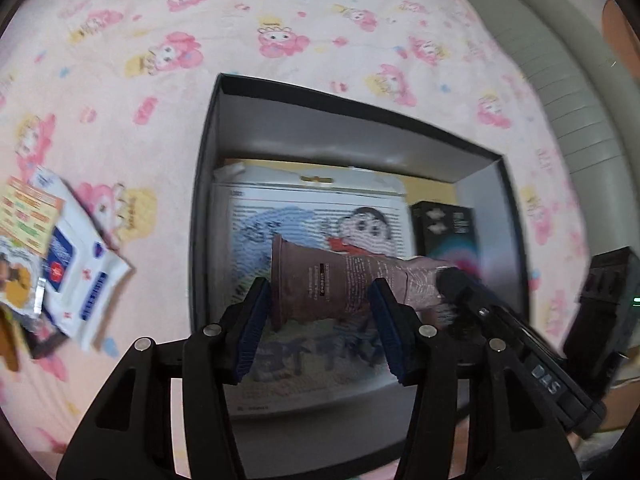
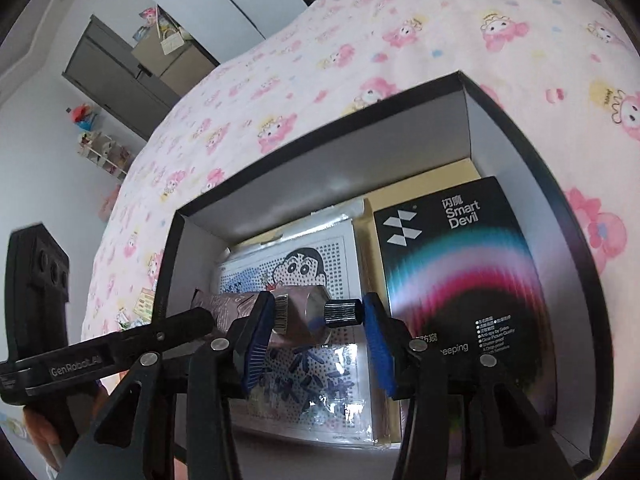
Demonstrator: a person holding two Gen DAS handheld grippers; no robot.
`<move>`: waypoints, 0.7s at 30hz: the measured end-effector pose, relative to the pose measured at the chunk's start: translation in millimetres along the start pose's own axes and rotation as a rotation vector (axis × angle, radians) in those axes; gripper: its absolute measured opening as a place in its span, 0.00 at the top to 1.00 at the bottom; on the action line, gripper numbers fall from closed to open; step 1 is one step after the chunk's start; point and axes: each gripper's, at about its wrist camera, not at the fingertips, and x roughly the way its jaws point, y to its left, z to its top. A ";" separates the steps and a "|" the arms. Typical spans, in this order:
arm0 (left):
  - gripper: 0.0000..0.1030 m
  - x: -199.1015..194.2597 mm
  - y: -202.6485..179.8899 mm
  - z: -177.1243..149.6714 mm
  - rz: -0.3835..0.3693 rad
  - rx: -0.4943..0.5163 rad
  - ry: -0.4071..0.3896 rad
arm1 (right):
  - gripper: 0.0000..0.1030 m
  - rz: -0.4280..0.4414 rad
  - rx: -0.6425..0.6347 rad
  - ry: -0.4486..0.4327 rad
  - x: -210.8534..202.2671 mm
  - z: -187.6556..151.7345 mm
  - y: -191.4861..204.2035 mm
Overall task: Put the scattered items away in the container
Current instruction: 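Lift the brown tube with the left gripper and carry it over the shoebox, then lower the tube onto the art kit and open the left gripper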
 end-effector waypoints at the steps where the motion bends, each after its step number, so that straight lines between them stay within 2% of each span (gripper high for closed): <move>1: 0.48 2.0 -5.2 -0.6 0.025 0.017 0.007 | 0.59 0.007 -0.007 0.010 0.4 0.0 0.7; 4: 0.48 7.1 -14.0 -3.9 0.055 0.052 0.040 | 0.58 -0.022 -0.032 0.048 5.6 -3.1 4.4; 7: 0.49 4.2 -5.4 -14.3 0.011 0.059 0.058 | 0.58 -0.091 -0.088 0.023 -11.4 -6.5 7.9; 11: 0.50 5.8 -7.3 -30.6 0.066 0.091 0.041 | 0.57 -0.188 -0.167 -0.018 -37.3 -11.0 12.4; 14: 0.50 10.7 -9.6 -38.1 0.023 0.076 0.070 | 0.52 -0.260 -0.225 -0.049 -56.8 -14.3 15.8; 16: 0.50 13.3 -13.3 -38.9 -0.005 0.071 0.089 | 0.52 -0.276 -0.241 -0.031 -55.8 -15.6 15.8; 17: 0.50 15.4 -16.5 -39.0 0.000 0.078 0.095 | 0.52 -0.281 -0.247 -0.019 -54.1 -16.2 15.7; 21: 0.50 25.9 -32.4 -36.2 0.101 0.132 0.102 | 0.52 -0.302 -0.270 0.029 -47.5 -18.4 15.1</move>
